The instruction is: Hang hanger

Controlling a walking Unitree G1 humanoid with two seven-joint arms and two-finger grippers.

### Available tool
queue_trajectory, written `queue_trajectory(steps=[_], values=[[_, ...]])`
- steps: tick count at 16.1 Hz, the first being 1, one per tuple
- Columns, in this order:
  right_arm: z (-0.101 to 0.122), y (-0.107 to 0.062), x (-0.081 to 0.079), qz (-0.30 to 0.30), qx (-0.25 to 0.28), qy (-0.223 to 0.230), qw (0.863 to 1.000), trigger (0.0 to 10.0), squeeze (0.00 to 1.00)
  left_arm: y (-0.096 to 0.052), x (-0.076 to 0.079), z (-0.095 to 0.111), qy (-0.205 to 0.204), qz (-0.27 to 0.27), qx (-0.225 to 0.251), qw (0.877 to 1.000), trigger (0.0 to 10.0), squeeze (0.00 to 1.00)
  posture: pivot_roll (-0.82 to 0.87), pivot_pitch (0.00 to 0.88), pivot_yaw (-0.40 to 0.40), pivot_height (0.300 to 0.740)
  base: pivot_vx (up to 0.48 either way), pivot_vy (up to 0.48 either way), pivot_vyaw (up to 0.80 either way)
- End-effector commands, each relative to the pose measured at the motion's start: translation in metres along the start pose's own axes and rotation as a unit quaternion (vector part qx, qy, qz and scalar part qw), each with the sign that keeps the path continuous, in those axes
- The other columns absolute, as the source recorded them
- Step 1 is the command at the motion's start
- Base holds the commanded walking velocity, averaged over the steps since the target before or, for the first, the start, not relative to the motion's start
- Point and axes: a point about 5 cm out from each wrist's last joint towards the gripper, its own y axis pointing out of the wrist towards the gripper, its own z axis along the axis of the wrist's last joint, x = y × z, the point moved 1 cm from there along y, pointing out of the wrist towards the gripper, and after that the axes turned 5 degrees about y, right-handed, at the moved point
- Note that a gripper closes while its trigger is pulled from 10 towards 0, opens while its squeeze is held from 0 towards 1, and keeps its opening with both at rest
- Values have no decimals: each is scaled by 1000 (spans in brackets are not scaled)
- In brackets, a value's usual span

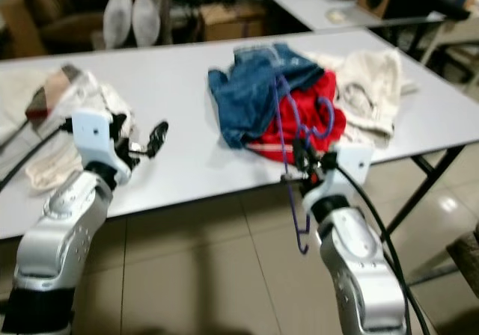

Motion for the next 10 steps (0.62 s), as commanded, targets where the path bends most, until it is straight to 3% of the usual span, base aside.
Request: queue_trajectory(steps=[1,6,8,10], values=[[3,2,-7,15,6,3,1000,10000,0,-2,-7,-1,6,13,-6,1000,10000,576,-53,12,28,740,0,274,0],[7,0,-10,30,24,13,999,10000,0,-2,-7,-1,5,12,-5,1000,10000,576,-57,13,31,740,0,276,0],[13,1,-5,-4,51,15,999,10000,0,-2,-7,-2,7,12,-7,1000,10000,576,-57,13,31,740,0,279,0],[14,1,-7,11,53,39,998,10000,0,-2,-7,-3,8,12,-16,1000,10000,573,-57,13,31,740,0,0,0]])
